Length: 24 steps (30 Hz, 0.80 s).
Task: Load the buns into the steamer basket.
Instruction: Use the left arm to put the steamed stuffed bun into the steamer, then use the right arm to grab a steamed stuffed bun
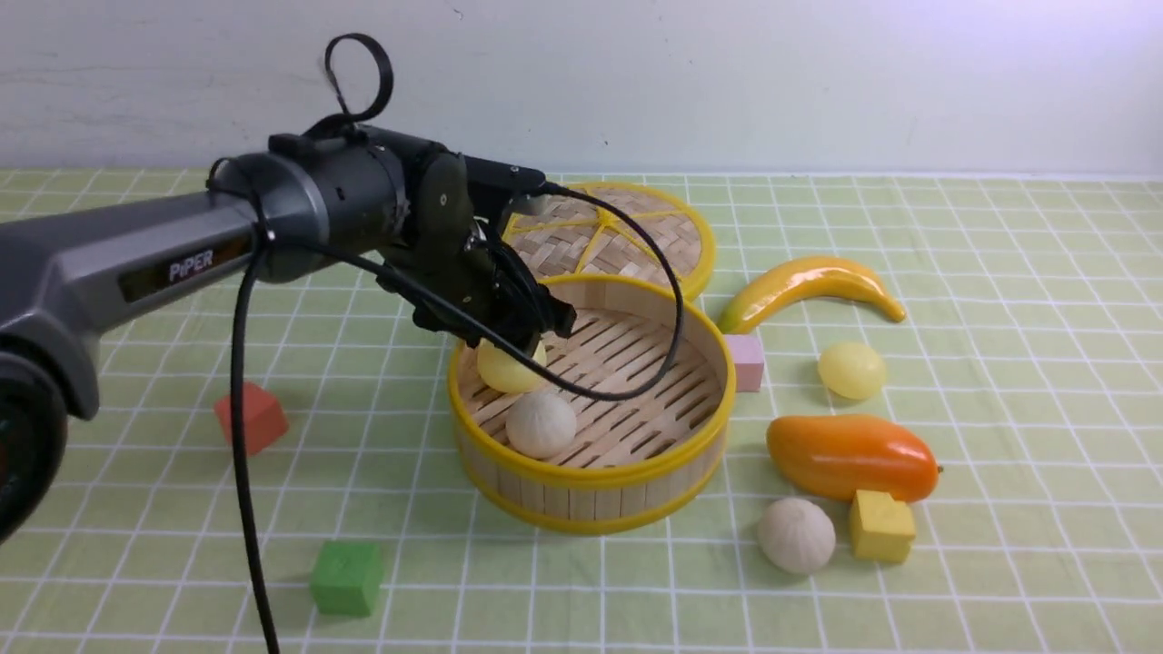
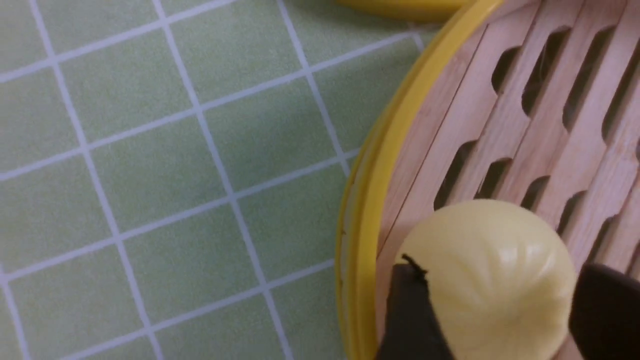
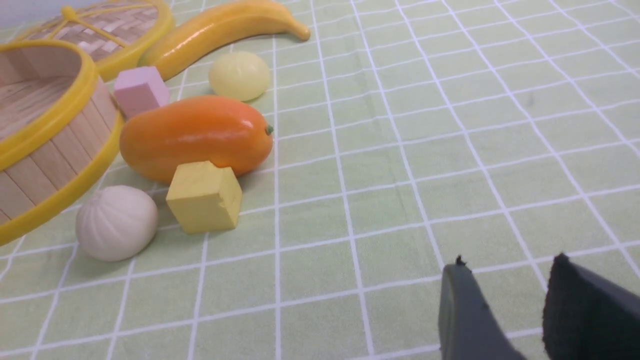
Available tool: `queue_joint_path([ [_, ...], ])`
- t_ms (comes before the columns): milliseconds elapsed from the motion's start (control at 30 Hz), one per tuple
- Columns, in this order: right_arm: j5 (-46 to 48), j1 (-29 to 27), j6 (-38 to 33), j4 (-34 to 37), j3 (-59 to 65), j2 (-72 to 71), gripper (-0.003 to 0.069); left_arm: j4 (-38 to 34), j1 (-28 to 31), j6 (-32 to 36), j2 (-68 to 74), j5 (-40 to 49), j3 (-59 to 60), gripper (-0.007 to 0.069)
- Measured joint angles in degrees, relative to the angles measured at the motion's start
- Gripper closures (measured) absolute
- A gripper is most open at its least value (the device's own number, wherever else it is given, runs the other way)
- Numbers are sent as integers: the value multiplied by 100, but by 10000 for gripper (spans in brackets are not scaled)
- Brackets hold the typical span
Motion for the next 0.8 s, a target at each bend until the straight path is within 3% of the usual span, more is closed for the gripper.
queue_joint_path([
  [100,0,0,0,0,0,0,418,-87,0,-71,-615,424,26,85],
  [167,0,0,0,0,0,0,418,-191,0,-78,-1076,637,73,120],
  [233,0,0,0,0,0,0,418,-330,0,-79,-1684,716,255,209],
  [333,0,0,0,0,0,0,418,-585,0,-24,-2752,552,862,435],
  [367,0,0,0,0,0,0,418,-598,0,-13,-2752,528,862,452],
  [400,0,0,0,0,0,0,418,-737,0,76,-3521,282,1481,584],
  [433,0,0,0,0,0,0,418,-801,0,107,-3909,115,1767,620],
  [500,0,0,0,0,0,0,418,-906,0,137,-4295,-79,2234,638],
  [800,0,0,0,0,0,0,418,-1682,-5,213,-7586,-2470,6262,638],
])
